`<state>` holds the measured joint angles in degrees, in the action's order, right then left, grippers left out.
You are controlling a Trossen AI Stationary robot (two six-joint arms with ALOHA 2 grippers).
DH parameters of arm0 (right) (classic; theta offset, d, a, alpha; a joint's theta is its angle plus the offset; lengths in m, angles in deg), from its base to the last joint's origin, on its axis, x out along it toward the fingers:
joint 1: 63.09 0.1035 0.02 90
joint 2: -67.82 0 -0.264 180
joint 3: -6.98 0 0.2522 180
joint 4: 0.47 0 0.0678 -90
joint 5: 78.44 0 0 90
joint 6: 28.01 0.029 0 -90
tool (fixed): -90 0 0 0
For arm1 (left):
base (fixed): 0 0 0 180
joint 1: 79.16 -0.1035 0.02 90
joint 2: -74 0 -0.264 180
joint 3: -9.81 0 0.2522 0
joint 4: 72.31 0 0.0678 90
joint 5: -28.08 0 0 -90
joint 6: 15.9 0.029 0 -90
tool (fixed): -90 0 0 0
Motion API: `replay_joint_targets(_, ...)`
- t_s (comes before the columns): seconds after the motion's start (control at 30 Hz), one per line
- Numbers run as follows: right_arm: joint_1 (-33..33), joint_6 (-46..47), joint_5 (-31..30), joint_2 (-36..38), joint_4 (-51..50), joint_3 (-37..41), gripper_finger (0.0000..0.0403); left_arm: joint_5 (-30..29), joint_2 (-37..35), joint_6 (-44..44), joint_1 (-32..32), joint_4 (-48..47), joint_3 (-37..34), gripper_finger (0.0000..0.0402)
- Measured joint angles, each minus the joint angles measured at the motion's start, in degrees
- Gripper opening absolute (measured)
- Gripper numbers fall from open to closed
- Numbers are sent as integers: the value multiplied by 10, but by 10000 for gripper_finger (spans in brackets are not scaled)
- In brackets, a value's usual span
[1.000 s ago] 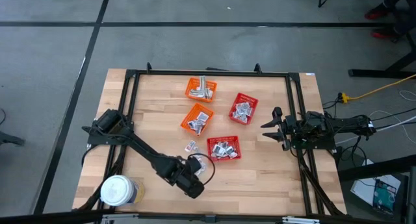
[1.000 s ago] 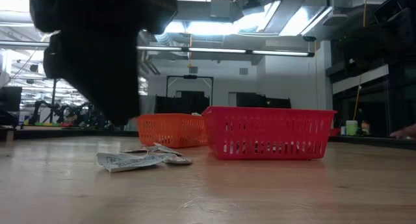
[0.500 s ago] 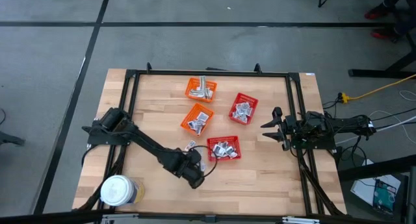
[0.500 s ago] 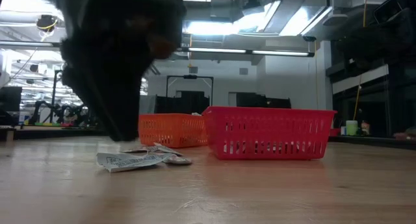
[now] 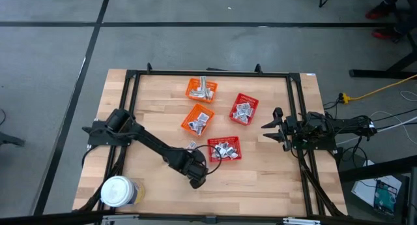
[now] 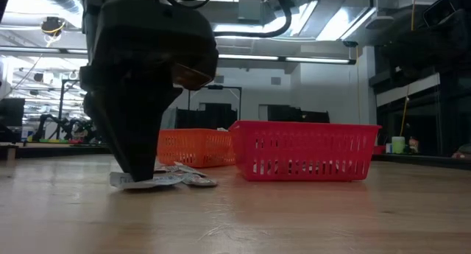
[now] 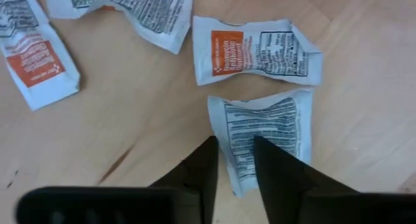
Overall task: Pick & Place First Aid Supplies
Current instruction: Put the gray towelette pack into the bottom red bin
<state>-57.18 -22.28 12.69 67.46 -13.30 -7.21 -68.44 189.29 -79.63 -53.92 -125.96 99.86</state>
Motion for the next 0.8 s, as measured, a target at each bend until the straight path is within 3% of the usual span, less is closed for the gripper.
replay_joint_targets(0.23,0,0,0,0,0,0,163,3,-5,6,0,4,-1,8)
replay_joint_targets(0.6,0,0,0,0,0,0,163,-6,-28,4,19,59,-3,2)
replay_joint_targets(0.8,0,0,0,0,0,0,163,-56,-71,-2,22,95,-3,2)
